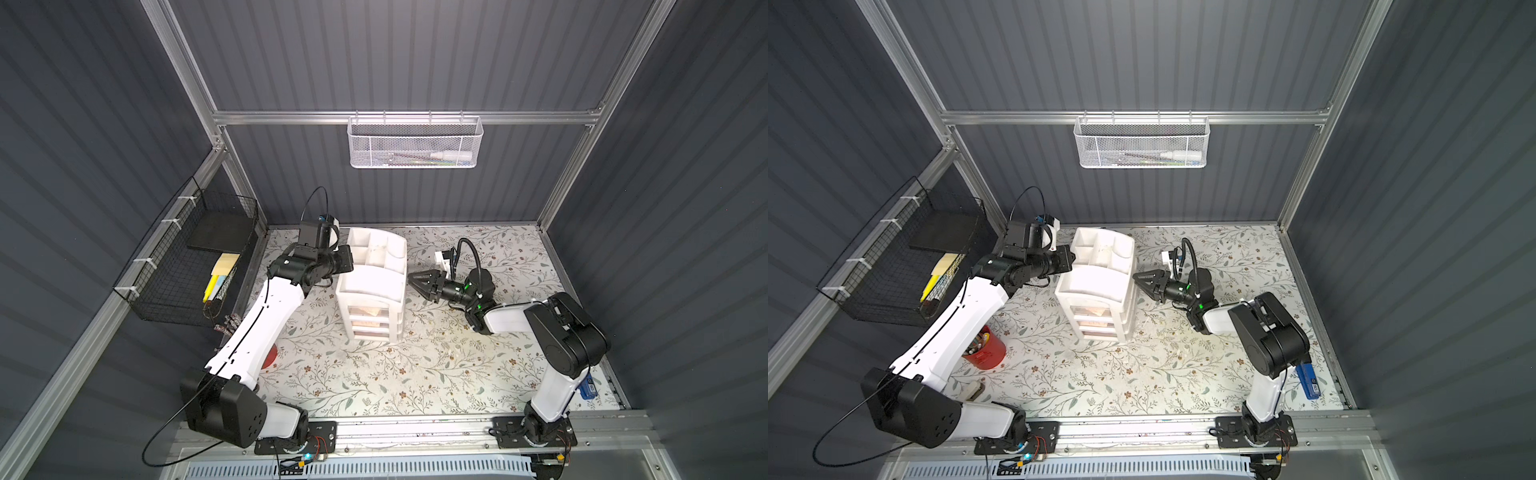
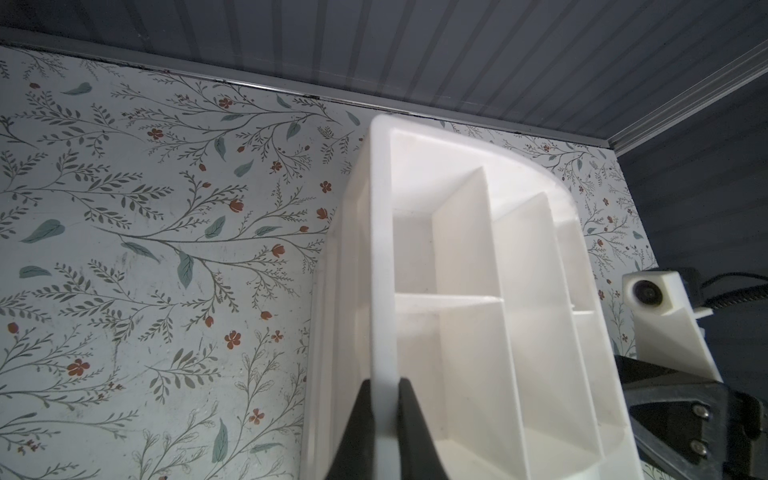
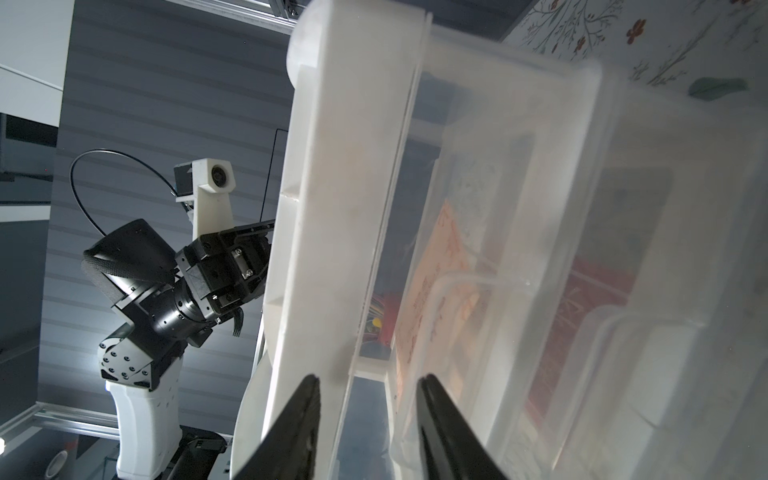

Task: Take the postcards out of the drawer
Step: Open the drawer in the storage box.

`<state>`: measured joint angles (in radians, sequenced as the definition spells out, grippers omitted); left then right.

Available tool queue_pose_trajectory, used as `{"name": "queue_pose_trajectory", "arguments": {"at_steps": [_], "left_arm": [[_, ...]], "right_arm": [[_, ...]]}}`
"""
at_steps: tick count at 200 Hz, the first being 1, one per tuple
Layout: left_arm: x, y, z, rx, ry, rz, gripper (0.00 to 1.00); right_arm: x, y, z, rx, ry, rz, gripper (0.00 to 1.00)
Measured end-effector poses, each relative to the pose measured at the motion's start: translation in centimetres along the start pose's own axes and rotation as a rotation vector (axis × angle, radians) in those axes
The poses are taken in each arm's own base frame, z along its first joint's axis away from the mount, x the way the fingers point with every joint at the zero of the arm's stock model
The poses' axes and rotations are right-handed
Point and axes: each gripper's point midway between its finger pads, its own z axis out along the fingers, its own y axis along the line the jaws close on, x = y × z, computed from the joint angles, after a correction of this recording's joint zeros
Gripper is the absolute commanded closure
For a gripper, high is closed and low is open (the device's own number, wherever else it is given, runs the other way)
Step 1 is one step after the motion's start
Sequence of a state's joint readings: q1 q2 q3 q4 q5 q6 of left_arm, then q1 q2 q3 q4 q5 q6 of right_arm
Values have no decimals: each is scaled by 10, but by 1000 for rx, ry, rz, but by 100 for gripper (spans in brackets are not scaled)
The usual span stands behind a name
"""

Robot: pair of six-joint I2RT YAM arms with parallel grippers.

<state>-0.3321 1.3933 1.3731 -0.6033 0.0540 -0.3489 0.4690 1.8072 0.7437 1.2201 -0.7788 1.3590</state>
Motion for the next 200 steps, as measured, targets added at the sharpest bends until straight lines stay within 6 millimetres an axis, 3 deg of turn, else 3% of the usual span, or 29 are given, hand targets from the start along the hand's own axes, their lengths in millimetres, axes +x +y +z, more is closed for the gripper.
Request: {"name": "queue_pose_trajectory", "arguments": {"at_steps": [26,82,200], "left_arm": [[0,0,0,0,0,0,100],[0,-1,0,3,0,-1,100],[0,-1,0,10,2,-4,100]], "right_arm": [[0,-3,0,-16,-5,10,36],[0,-11,2,-32,-6,22,24],[-6,7,11,-80,6,-14,20]]}}
